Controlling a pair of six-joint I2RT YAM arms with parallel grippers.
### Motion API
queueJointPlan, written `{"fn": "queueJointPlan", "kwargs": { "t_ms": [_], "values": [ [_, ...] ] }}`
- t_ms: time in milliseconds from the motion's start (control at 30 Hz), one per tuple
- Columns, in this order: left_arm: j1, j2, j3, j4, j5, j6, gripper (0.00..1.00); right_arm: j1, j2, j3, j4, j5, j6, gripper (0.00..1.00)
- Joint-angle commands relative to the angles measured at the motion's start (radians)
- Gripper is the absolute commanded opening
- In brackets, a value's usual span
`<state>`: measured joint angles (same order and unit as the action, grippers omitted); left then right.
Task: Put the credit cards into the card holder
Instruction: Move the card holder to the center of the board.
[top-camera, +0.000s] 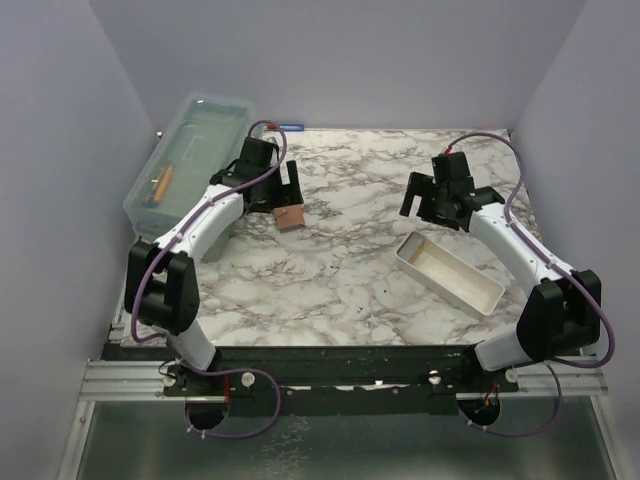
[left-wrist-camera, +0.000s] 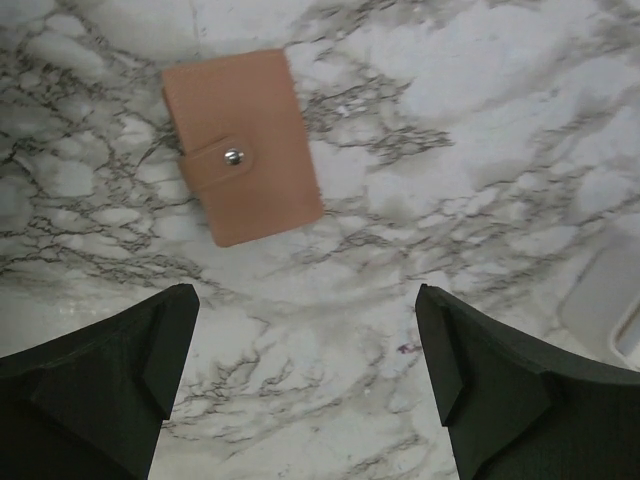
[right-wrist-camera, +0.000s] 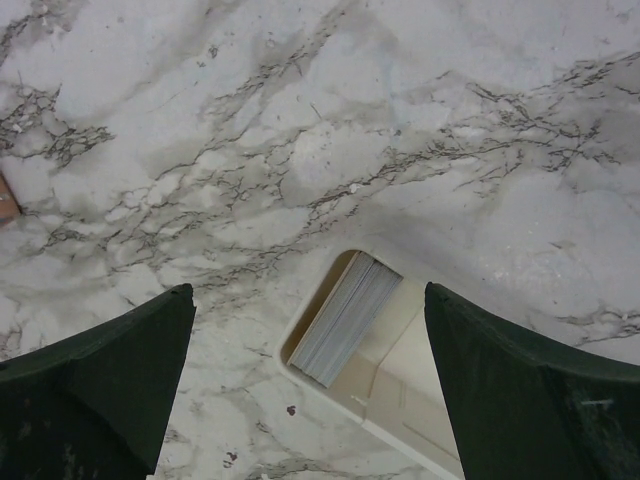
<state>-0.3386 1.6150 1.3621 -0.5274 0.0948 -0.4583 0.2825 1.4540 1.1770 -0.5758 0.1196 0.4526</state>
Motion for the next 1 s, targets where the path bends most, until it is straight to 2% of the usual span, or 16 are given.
{"fn": "queueJointPlan", "kwargs": {
  "t_ms": [0, 267, 367, 533, 767, 967],
  "values": [
    [0.007, 0.141, 0.049, -0.096, -0.156, 0.006, 0.98, 0.007, 0.001, 0.003, -0.001, -0.099, 0.05, 1.0],
    [0.037, 0.373, 0.23, -0.166, -0.121, -0.049, 0.82, 0.024, -0.016, -0.084, 0.247, -0.367, 0.122, 1.0],
    [0.051, 0.417, 0.253, -0.168, -0.019, -0.06, 0.74, 0.04, 0.003, -0.077, 0.274, -0.402, 0.124, 1.0],
    [0.052, 0.462, 0.264, -0.167, -0.049, -0.041, 0.72, 0.066, 0.051, -0.056, 0.271, -0.392, 0.133, 0.99],
    [0.048, 0.489, 0.248, -0.156, -0.038, -0.013, 0.47, 0.118, 0.142, -0.036, 0.318, -0.399, 0.166, 0.98],
    [0.017, 0.483, 0.237, -0.152, 0.015, 0.011, 0.26, 0.128, 0.184, -0.085, 0.436, -0.47, 0.207, 0.93]
  ]
}}
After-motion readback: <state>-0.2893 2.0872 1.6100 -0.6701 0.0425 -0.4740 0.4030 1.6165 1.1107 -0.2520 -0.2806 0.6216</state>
